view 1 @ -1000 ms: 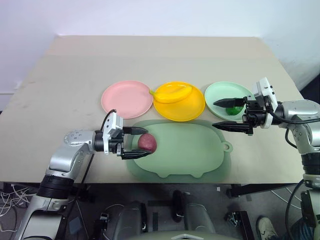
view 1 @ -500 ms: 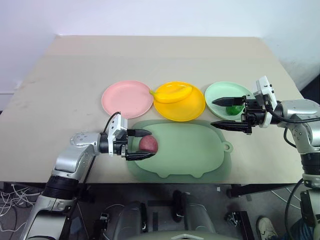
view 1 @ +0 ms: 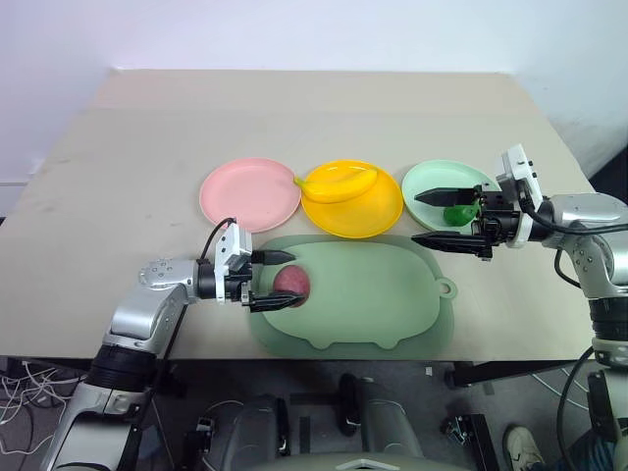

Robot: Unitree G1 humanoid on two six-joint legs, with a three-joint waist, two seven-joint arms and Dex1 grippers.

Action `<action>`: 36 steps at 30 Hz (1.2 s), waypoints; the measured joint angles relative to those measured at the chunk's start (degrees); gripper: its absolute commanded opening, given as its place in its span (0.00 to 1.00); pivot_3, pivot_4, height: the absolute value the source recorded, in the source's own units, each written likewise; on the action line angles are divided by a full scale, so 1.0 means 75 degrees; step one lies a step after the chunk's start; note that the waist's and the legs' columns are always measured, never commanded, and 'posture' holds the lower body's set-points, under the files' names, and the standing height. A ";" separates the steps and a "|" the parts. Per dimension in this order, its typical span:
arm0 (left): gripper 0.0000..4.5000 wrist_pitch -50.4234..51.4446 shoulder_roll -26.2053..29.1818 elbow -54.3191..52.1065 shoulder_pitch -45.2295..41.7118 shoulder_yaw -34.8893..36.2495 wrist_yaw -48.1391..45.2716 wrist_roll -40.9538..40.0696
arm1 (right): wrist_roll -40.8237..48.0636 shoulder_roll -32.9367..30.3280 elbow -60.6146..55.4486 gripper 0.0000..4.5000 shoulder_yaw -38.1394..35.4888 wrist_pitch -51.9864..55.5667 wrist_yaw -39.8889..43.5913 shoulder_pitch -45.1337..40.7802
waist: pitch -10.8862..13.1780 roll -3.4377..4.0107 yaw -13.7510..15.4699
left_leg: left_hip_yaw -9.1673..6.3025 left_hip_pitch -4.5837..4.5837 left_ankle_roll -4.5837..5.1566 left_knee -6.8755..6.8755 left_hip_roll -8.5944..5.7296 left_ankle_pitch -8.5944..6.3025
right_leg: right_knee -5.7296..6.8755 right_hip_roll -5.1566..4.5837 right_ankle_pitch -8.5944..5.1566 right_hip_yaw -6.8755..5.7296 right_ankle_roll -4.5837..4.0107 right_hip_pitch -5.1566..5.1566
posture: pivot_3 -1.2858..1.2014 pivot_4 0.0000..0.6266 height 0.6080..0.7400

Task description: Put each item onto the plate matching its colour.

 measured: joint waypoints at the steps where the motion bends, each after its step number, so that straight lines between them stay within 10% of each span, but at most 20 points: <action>1: 1.00 0.0056 -0.0015 0.0123 -0.0026 0.0001 0.0101 0.0029 | 0.0015 0.0002 0.0000 0.99 0.0000 0.0005 0.0000 -0.0032 | 0.0000 0.0000 -0.0002 | 0.0000 0.0000 0.0001 0.0000 0.0000 -0.0001 | 0.0000 0.0001 0.0000 0.0000 0.0000 0.0000 | 0.52 0.24 0.72; 8: 1.00 0.0404 0.0045 0.0202 -0.0026 -0.0024 -0.0347 -0.0215 | 0.0097 0.0004 -0.0005 0.99 -0.0003 0.0064 -0.0104 -0.0072 | 0.0000 0.0000 -0.0006 | 0.0001 -0.0001 -0.0001 0.0000 0.0001 0.0000 | 0.0002 0.0001 0.0000 -0.0001 0.0000 -0.0001 | 0.52 0.24 0.72; 14: 0.70 0.0627 0.0087 0.0181 -0.0027 -0.0068 -0.0356 -0.0184 | 0.0102 0.0015 -0.0008 1.00 -0.0002 0.0033 -0.0191 -0.0074 | 0.0000 0.0000 -0.0008 | 0.0000 0.0000 0.0000 0.0000 0.0001 0.0000 | 0.0002 0.0001 0.0000 -0.0001 0.0000 -0.0001 | 0.52 0.24 0.72; 36: 0.70 0.0462 -0.0365 0.2706 -0.2165 0.1202 0.2377 0.0167 | 0.0079 0.0198 0.0103 1.00 0.0004 0.0029 -0.0321 -0.0336 | 0.0000 -0.0001 -0.0011 | 0.0001 0.0002 -0.0004 0.0000 0.0000 0.0002 | 0.0013 0.0002 0.0001 -0.0010 0.0001 0.0011 | 0.52 0.24 0.72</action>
